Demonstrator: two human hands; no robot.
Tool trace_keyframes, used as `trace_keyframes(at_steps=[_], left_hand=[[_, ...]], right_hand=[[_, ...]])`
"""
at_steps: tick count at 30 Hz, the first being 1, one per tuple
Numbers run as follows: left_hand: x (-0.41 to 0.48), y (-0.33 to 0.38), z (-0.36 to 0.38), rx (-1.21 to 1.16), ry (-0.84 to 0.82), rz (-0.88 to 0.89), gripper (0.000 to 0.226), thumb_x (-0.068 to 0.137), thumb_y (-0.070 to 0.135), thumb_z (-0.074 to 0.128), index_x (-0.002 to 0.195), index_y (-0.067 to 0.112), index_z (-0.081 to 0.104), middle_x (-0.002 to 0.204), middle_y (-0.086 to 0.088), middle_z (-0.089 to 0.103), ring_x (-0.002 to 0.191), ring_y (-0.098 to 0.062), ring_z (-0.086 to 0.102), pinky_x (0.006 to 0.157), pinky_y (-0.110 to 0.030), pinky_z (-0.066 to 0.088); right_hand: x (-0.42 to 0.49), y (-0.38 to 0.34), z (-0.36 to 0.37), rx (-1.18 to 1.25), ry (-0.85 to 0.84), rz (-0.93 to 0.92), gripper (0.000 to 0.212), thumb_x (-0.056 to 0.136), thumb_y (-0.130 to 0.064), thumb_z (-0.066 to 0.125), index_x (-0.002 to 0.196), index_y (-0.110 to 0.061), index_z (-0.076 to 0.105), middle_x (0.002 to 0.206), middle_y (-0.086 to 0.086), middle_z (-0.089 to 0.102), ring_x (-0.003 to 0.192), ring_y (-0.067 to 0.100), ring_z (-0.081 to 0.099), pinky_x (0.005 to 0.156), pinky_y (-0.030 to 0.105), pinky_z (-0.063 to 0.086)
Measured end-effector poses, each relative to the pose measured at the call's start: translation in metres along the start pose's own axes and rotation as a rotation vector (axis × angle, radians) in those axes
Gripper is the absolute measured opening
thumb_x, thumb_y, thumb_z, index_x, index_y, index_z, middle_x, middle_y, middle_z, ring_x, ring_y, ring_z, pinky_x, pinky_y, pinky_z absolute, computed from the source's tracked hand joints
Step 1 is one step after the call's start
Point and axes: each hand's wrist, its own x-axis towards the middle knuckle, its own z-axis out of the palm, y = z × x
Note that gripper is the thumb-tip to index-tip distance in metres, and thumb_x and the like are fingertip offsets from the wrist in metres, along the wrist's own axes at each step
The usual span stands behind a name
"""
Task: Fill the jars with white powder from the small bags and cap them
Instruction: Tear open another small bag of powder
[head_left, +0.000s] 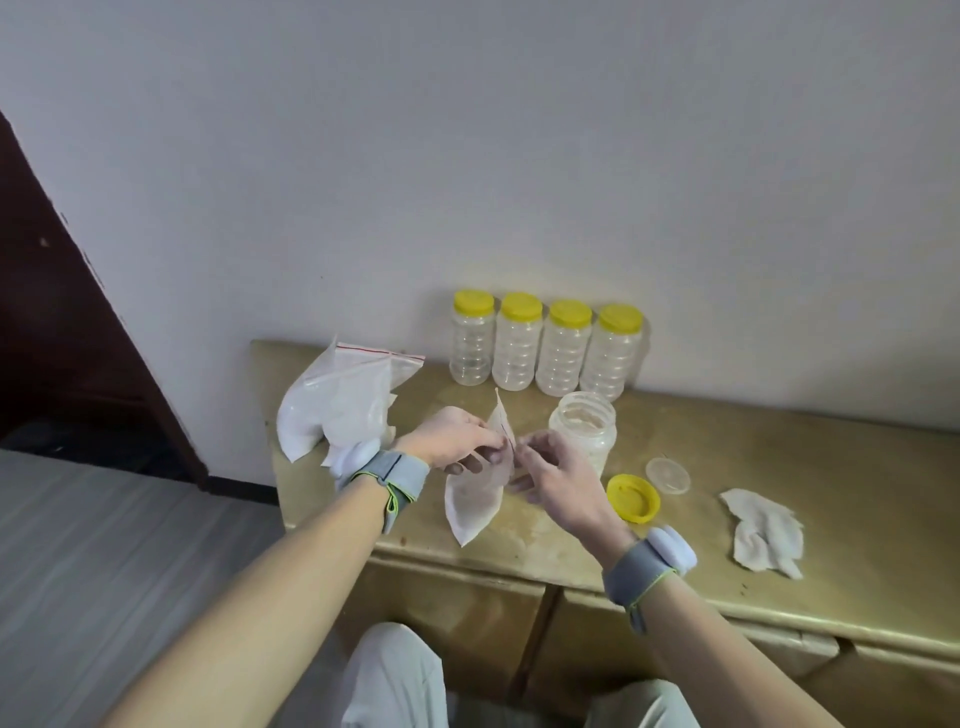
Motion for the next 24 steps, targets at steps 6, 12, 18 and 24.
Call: trace_keyframes(at_steps=[6,12,18,24], left_hand=[[0.005,0.002,0.003,0.004,0.021,0.020,0.016,0.091,0.036,0.067,0.087,0.021,0.072,0.078,0.010,0.072,0.063,-0.010,0.062,0.065,-0.024,0.041],[0.005,0.005,-0.003,0.014,0.034,0.026,0.039,0.093,0.052,0.063,0.100,0.016,0.075,0.078,0.010,0.073,0.065,-0.011,0.062,0.067,-0.026,0.040],[0.007,0.010,-0.005,0.060,0.043,0.022,0.024,0.093,0.041,0.066,0.094,0.018,0.073,0.075,0.012,0.074,0.066,-0.010,0.063,0.067,-0.026,0.042],[0.008,0.008,-0.008,0.060,0.022,0.039,0.017,0.094,0.034,0.067,0.091,0.017,0.070,0.073,0.011,0.072,0.066,-0.010,0.063,0.060,-0.022,0.042]], right_hand=[[-0.002,-0.013,-0.004,-0.012,0.011,0.007,0.023,0.101,-0.035,0.052,0.100,-0.013,0.062,0.088,0.000,0.073,0.065,0.013,0.070,0.054,0.021,0.048],[0.005,-0.015,-0.002,-0.114,0.048,-0.040,0.018,0.093,-0.030,0.064,0.091,-0.012,0.063,0.082,0.001,0.075,0.066,0.015,0.072,0.057,0.023,0.049],[0.010,-0.016,0.001,-0.113,0.039,-0.023,0.012,0.093,-0.022,0.064,0.085,-0.013,0.062,0.071,-0.001,0.070,0.059,0.010,0.067,0.053,0.022,0.049],[0.006,-0.016,0.005,-0.048,-0.003,0.013,0.014,0.096,-0.023,0.063,0.090,-0.010,0.062,0.076,0.002,0.069,0.056,0.007,0.064,0.051,0.021,0.048]])
